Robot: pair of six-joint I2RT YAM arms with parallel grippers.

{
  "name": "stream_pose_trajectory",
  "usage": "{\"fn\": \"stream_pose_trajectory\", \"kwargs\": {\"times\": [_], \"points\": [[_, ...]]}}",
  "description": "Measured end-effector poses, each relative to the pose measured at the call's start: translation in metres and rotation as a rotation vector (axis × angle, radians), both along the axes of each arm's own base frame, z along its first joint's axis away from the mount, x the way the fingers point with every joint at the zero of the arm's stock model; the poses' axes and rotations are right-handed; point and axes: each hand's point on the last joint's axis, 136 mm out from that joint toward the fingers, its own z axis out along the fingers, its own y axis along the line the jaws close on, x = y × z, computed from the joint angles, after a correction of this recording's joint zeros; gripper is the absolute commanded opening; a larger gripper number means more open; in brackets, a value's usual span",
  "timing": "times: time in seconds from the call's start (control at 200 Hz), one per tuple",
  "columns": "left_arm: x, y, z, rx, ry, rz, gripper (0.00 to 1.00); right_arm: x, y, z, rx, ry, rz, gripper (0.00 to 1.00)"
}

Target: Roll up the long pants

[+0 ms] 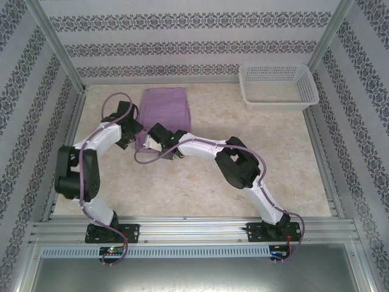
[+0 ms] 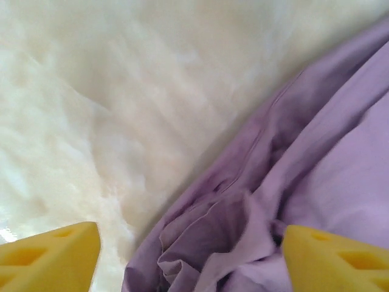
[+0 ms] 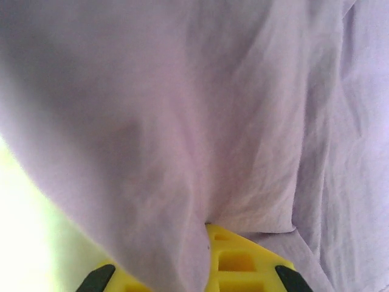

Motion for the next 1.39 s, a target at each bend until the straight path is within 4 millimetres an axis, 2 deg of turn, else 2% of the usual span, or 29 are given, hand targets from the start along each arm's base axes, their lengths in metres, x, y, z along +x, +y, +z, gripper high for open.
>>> {"fn": "stream_pose_trajectory", "kwargs": {"times": [0.055, 0.13, 0.23, 0.305, 0.405, 0.51, 0.625, 0.66, 0.704, 0.734, 0.819, 0.909, 1.044, 1.309, 1.394], "points": [[-0.002, 0.007, 0.025, 0.008, -0.055, 0.016, 0.9, -0.006, 0.0, 0.005, 0.019, 0.064, -0.008, 0.0], [-0.003, 0.009, 0.059, 0.003, -0.138, 0.024, 0.91, -0.013, 0.0, 0.016, 0.045, 0.143, -0.02, 0.0], [-0.007, 0.006, 0.086, -0.02, -0.209, 0.015, 0.92, -0.021, 0.005, 0.041, 0.091, 0.23, -0.031, 0.0], [-0.01, 0.002, 0.094, -0.045, -0.233, 0.005, 0.93, -0.026, 0.012, 0.067, 0.14, 0.285, -0.037, 0.0], [-0.021, -0.005, 0.089, -0.081, -0.227, -0.007, 0.93, -0.034, 0.025, 0.099, 0.212, 0.346, -0.037, 0.0], [-0.031, -0.015, 0.081, -0.111, -0.211, -0.01, 0.93, -0.042, 0.031, 0.113, 0.263, 0.436, -0.053, 0.0], [-0.04, -0.02, 0.078, -0.133, -0.212, -0.009, 0.91, -0.044, 0.03, 0.105, 0.289, 0.565, -0.105, 0.0], [-0.042, -0.025, 0.077, -0.142, -0.21, -0.018, 0.88, -0.04, 0.029, 0.099, 0.296, 0.597, -0.122, 0.0], [-0.042, -0.028, 0.076, -0.154, -0.208, -0.017, 0.79, -0.034, 0.026, 0.089, 0.303, 0.64, -0.157, 0.0], [-0.043, -0.03, 0.075, -0.16, -0.206, -0.018, 0.68, -0.029, 0.023, 0.081, 0.307, 0.667, -0.179, 0.0], [-0.041, -0.034, 0.072, -0.17, -0.197, -0.028, 0.26, -0.018, 0.014, 0.061, 0.319, 0.737, -0.244, 0.0], [-0.038, -0.039, 0.063, -0.177, -0.176, -0.039, 0.0, -0.009, 0.008, 0.044, 0.341, 0.801, -0.304, 0.0], [-0.026, -0.049, 0.044, -0.19, -0.143, -0.058, 0.0, 0.0, 0.004, 0.034, 0.377, 0.857, -0.354, 0.0], [0.012, -0.066, -0.014, -0.233, -0.074, -0.054, 0.0, 0.0, 0.01, 0.034, 0.41, 0.893, -0.355, 0.0], [0.025, -0.069, -0.022, -0.24, -0.064, -0.05, 0.0, 0.001, 0.012, 0.034, 0.415, 0.89, -0.354, 0.02]]}}
